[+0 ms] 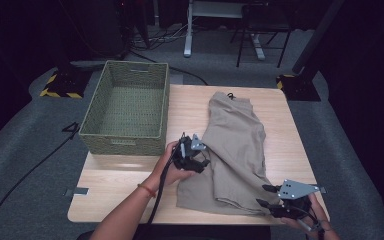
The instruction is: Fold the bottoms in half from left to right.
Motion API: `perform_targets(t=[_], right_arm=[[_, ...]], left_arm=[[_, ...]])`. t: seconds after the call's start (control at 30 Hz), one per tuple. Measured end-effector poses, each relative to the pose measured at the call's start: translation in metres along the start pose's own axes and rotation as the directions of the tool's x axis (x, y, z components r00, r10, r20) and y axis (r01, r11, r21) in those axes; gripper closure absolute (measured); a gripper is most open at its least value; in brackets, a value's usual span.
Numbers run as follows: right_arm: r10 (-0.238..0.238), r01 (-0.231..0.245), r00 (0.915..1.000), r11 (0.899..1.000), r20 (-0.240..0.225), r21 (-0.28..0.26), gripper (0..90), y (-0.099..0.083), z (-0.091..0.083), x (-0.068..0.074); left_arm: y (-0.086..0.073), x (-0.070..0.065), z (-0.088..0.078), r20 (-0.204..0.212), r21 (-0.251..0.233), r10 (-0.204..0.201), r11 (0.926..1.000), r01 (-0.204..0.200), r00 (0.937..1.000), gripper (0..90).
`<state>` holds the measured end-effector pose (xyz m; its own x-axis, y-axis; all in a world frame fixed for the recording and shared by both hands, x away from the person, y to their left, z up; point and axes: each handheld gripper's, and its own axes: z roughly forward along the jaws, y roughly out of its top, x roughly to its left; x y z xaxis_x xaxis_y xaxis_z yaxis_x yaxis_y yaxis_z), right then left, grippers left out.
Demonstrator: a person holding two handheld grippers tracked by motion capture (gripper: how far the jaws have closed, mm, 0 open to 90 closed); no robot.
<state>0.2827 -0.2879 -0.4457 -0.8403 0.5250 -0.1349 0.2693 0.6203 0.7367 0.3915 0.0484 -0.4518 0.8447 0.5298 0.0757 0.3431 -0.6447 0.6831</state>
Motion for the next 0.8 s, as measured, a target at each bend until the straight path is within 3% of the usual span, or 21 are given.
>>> perform_targets(t=[0.07, 0.17, 0.27, 0.4, 0.47, 0.57, 0.67, 0.8], right_arm=[[-0.015, 0.015, 0.9999, 0.999, -0.005, -0.029, 46.7, 0.015, 0.007, 0.006], [-0.066, 0.065, 0.9963, 0.997, -0.054, -0.032, 45.6, 0.036, 0.028, 0.019], [-0.129, 0.130, 0.9858, 0.991, -0.107, 0.002, 45.7, 0.054, 0.057, 0.033], [-0.172, 0.186, 0.9717, 0.980, -0.162, 0.074, 46.5, 0.066, 0.091, 0.045], [-0.159, 0.179, 0.9718, 0.979, -0.174, 0.102, 47.3, 0.067, 0.100, 0.045], [-0.175, 0.194, 0.9762, 0.968, -0.128, 0.157, 50.6, 0.065, 0.112, 0.043], [-0.136, 0.156, 0.9811, 0.976, -0.138, 0.151, 65.4, 0.062, 0.117, 0.038], [-0.130, 0.151, 0.9819, 0.977, -0.137, 0.150, 84.0, 0.063, 0.120, 0.034]], left_arm=[[-0.014, -0.008, -0.011, 0.009, 0.002, 0.027, 0.9996, -0.027, 0.9996, 30.1], [-0.038, -0.018, -0.024, 0.072, 0.015, 0.030, 0.9994, -0.032, 0.9970, 34.0], [-0.057, -0.029, -0.028, 0.108, 0.033, 0.037, 0.9986, -0.041, 0.9935, 34.3], [-0.070, -0.042, -0.026, 0.143, 0.064, 0.061, 0.9955, -0.071, 0.9879, 36.3], [-0.074, -0.047, -0.023, 0.150, 0.077, 0.074, 0.9933, -0.087, 0.9858, 37.2], [-0.077, -0.046, -0.022, 0.173, 0.057, 0.055, 0.9962, -0.065, 0.9835, 38.1], [-0.081, -0.043, -0.021, 0.190, 0.035, 0.045, 0.9980, -0.052, 0.9808, 38.5], [-0.083, -0.043, -0.021, 0.187, 0.017, 0.050, 0.9984, -0.054, 0.9811, 38.5]])
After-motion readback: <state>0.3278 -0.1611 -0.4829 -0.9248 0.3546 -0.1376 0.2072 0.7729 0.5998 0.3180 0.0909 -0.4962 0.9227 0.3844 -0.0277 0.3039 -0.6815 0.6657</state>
